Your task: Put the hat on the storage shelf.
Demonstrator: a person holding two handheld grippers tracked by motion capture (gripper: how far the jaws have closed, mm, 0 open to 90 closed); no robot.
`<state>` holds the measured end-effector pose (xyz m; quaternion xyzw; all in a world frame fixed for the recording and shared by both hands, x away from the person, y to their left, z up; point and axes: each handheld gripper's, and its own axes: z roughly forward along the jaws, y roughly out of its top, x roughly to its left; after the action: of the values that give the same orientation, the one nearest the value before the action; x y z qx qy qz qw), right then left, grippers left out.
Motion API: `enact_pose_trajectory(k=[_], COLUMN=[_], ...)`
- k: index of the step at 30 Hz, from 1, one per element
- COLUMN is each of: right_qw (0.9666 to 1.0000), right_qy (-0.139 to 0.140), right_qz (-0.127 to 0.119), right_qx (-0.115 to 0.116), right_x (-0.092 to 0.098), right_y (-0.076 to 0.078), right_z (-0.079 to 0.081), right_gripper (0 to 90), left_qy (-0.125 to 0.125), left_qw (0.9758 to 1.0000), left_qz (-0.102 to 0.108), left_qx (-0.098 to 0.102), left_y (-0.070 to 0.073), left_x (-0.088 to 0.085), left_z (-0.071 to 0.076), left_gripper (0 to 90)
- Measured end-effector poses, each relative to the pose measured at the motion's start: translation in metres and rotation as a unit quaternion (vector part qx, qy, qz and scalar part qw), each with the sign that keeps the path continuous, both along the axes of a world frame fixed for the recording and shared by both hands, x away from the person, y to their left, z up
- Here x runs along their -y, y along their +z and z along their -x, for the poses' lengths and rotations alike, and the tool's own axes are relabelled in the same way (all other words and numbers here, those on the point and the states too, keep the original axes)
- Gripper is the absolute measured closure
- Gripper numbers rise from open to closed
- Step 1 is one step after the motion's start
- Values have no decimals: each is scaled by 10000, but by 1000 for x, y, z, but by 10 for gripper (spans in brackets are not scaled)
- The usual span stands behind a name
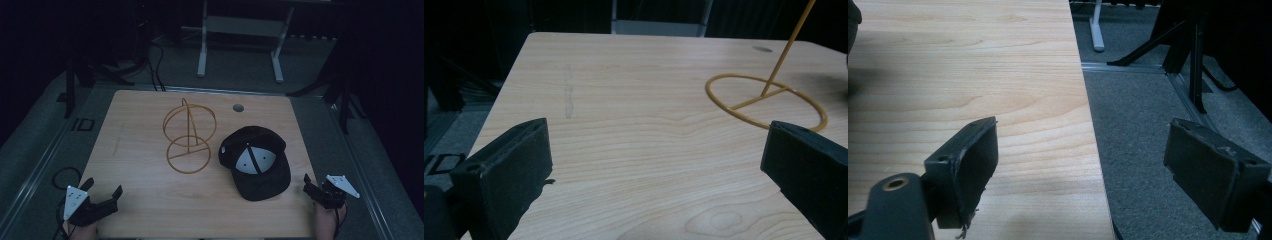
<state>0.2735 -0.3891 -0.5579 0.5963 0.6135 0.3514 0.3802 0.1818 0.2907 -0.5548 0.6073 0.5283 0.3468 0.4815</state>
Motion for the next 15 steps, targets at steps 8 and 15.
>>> enact_pose_trajectory(k=[8,15], right_qw=[9998,9992], right_qy=[167,335], right_qz=[1,-220], right_qx=[-106,-83], right_x=[-1,3], right_y=[0,1], right_z=[-2,-5], right_gripper=[140,139], left_qy=[6,1], left_qw=[10000,10000], left_qz=[-24,-24], left_qx=[-41,-42], left_y=[0,0], left_x=[0,1], left_z=[-1,-1], left_gripper=[6,6])
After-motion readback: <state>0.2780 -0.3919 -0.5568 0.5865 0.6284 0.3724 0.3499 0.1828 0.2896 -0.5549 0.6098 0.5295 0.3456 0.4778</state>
